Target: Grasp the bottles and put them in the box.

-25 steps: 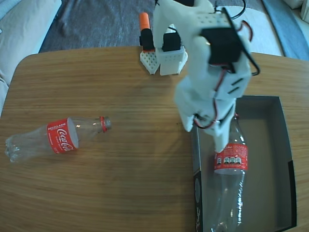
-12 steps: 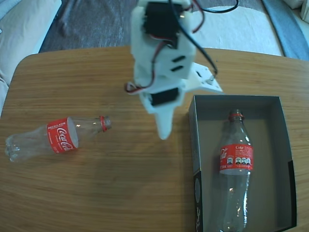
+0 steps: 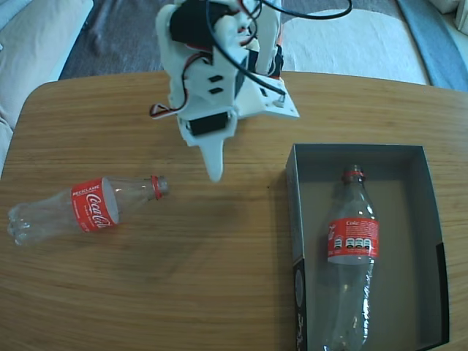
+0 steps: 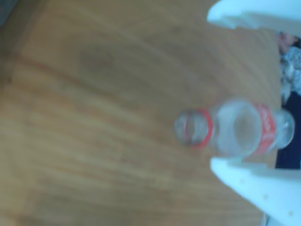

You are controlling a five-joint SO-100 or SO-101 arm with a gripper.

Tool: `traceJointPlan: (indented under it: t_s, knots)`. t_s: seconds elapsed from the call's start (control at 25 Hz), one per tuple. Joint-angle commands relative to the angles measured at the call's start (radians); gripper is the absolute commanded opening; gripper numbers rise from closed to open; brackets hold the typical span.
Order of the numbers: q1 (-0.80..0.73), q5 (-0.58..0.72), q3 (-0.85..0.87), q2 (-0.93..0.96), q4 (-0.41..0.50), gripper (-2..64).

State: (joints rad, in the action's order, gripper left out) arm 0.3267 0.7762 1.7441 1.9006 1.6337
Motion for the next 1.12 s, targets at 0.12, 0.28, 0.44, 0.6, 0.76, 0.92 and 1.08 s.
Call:
traceJointPlan:
  t_s: [0.12,0.28,0.44,0.6,0.76,0.92,1.08]
  knots:
    - [0.092,0.169,0.057,0.026,-0.071,50.3]
    - [0.137,0.261,0.071,0.02,-0.133,51.6]
    - [0.192,0.36,0.138,0.006,-0.207,51.6]
    - [0.245,0.399,0.129,-0.084,-0.255,51.6]
    - [0.293,0.442,0.075,-0.181,-0.298,51.6]
    - [0.341,0.476,0.011,-0.278,-0.336,51.6]
    - [0.362,0.489,-0.069,-0.36,-0.336,51.6]
